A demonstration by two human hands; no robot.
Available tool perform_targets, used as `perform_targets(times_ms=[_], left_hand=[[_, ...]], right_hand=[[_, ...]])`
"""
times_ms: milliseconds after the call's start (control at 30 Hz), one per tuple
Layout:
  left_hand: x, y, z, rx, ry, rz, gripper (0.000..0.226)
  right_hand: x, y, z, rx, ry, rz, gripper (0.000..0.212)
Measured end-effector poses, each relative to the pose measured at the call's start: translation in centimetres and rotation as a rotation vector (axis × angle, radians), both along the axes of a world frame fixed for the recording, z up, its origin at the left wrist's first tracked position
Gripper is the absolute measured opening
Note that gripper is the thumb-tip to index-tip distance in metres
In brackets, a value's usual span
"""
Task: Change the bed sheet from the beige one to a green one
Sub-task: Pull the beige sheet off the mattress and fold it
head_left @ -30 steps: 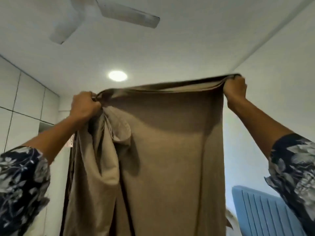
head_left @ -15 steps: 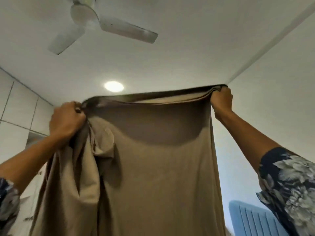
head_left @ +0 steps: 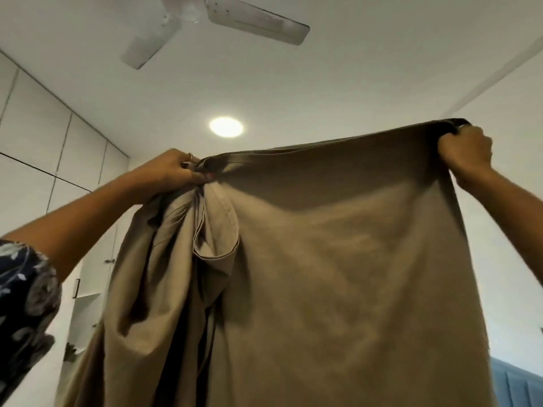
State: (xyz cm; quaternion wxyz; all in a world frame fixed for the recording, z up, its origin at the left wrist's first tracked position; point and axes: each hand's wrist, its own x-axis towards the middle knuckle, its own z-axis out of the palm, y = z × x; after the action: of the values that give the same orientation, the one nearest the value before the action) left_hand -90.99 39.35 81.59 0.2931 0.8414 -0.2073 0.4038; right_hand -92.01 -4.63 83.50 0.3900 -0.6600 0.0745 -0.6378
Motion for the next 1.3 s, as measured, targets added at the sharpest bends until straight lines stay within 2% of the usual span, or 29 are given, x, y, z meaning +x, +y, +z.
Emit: perform_targets(times_ms=[67,133,200,267,333,367,433,467,533,567,600,633,700,733,767,833,900,1000,1167,1300], left_hand=[[-0.2,-0.1,-0.6,0.036,0.084,-0.053,0.015],[1.3,-0.1,-2.4,0.075,0.144,-0.065,0.018],[3.9,0.0,-4.9,0.146,0.152,0.029,0.037],[7.8,0.4,-7.9,0.227,0.200,0.195,0.048],[11.7,0.9,-11.2,0.254,0.293,0.308,0.043],[13.0,1.0,-12.8,0.263,0.362,0.365,0.040],[14.4,0.8,-15.7,0.308,0.575,0.495,0.051],[14.6,0.6,-16.8,0.361,0.697,0.550,0.049],[14.5,0.1,-17.9,0.493,0.850,0.594,0.023],[14.1,-0.3,-18.2,0.529,0.908,0.581,0.018],[13.7,-0.6,-18.6,0.546,0.934,0.495,0.024],[13.0,-1.2,-19.2,0.438,0.957,0.299,0.041],[10.5,-3.7,-19.1,0.098,0.946,-0.176,0.097],[9.1,-5.3,-18.9,0.002,0.888,-0.368,0.115],[7.6,-7.2,-18.9,-0.017,0.820,-0.510,0.116],[6.4,-10.0,-19.8,-0.017,0.670,-0.608,0.079],[6.1,-11.2,-21.5,-0.057,0.542,-0.496,0.043],[6.6,-10.1,-24.6,-0.057,0.594,-0.463,0.018],[6.0,-8.3,-26.7,0.051,0.689,-0.450,0.011],[4.9,-7.2,-27.3,0.104,0.790,-0.503,0.043]], right_hand=[[0.5,-0.5,-0.4,0.028,0.071,0.144,0.039],[1.1,-0.2,-2.2,0.062,0.113,0.428,0.027],[2.0,0.5,-4.3,0.047,0.185,0.602,0.018],[3.2,1.5,-6.2,0.037,0.261,0.672,0.017],[4.5,2.6,-7.6,0.041,0.317,0.710,0.015],[5.2,3.2,-8.3,0.045,0.341,0.724,0.014],[6.0,4.4,-9.7,0.016,0.384,0.746,0.016],[6.1,5.1,-10.4,-0.018,0.403,0.757,0.017],[6.0,6.8,-11.7,-0.105,0.416,0.778,0.015],[5.9,7.8,-12.2,-0.141,0.419,0.787,0.013],[5.9,8.8,-12.9,-0.169,0.428,0.805,0.012],[6.0,9.9,-13.6,-0.199,0.445,0.825,0.013],[6.6,12.0,-15.2,-0.282,0.505,0.856,0.016],[7.0,13.2,-16.1,-0.338,0.546,0.858,0.016],[7.3,14.5,-17.2,-0.394,0.589,0.854,0.015],[7.9,16.8,-19.3,-0.471,0.670,0.817,0.013],[7.9,18.8,-21.4,-0.540,0.727,0.775,0.014],[7.3,20.4,-24.0,-0.697,0.748,0.754,0.021],[6.0,21.1,-26.5,-0.792,0.759,0.744,0.018],[5.1,20.9,-27.5,-0.811,0.768,0.770,0.018]])
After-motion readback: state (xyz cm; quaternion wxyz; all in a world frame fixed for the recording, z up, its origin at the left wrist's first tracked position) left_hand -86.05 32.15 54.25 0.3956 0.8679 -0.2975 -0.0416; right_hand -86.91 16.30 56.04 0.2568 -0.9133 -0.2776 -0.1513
